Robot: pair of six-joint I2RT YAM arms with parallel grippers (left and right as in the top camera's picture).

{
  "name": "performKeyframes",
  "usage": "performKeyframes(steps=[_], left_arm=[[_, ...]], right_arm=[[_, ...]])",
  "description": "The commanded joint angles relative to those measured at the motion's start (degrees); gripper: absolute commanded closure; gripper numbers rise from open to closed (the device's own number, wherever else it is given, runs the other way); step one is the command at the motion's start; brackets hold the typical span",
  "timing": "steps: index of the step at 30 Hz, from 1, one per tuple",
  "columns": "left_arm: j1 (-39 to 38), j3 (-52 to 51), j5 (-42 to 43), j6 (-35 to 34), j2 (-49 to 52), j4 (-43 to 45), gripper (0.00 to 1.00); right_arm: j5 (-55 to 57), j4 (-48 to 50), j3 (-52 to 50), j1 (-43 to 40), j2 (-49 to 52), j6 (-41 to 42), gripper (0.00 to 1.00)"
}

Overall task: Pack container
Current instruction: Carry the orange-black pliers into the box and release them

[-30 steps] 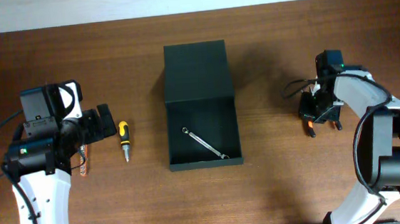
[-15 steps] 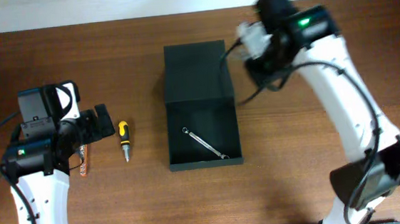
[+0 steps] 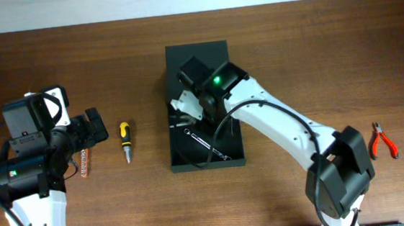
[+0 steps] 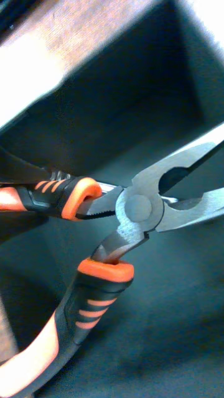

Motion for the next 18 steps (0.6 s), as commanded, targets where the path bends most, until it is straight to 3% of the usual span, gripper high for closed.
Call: performKeyframes(steps=[1,3,4,5,6,7,9,12,18], left_arm=[[0.35,0.98,0.04,-0.50,-0.68,-0.44,0.01],[0.35,0.98,0.07,-0.52,-0.68,-0.50,0.01],[0.35,0.98,0.07,-0.52,-0.68,-0.68,0.01],[0.35,0.98,0.07,-0.52,-0.68,-0.76,0.01],[0.35,0.98,0.07,-0.52,-0.68,-0.90,0.01],[0.35,0.98,0.07,-0.52,-0.68,-0.90,0.01],[0.35,0.98,0.07,-0.52,-0.68,-0.90,0.01],[0.35,0.98,0.07,-0.50,-0.68,-0.87,0.01],[0.35,0.98,0.07,-0.50,-0.68,-0.87,0.01]], right_arm=[[-0.15,4.15,-5.75,-0.55,-0.50,-0.52,0.96],[-0.37,7.28,-10.03,-0.55,-0.50,-0.50,0.92],[-0.37,8.46,-12.39,-0.55,-0.50,-0.50,0.71],[-0.39,8.63,-13.00,-0.55,-0.50,-0.50,0.68],[-0.42,8.44,-13.66,-0.55,-0.50,-0.50,0.59],[-0.37,8.28,-13.66,-0.55,-0.50,-0.50,0.41],[-0.17,7.45,-12.41,-0.57,-0.68,0.20,0.28],[1.53,3.54,-6.62,-0.98,-1.25,3.85,0.27],[7.91,-9.40,17.57,-7.48,-5.25,15.26,0.25]])
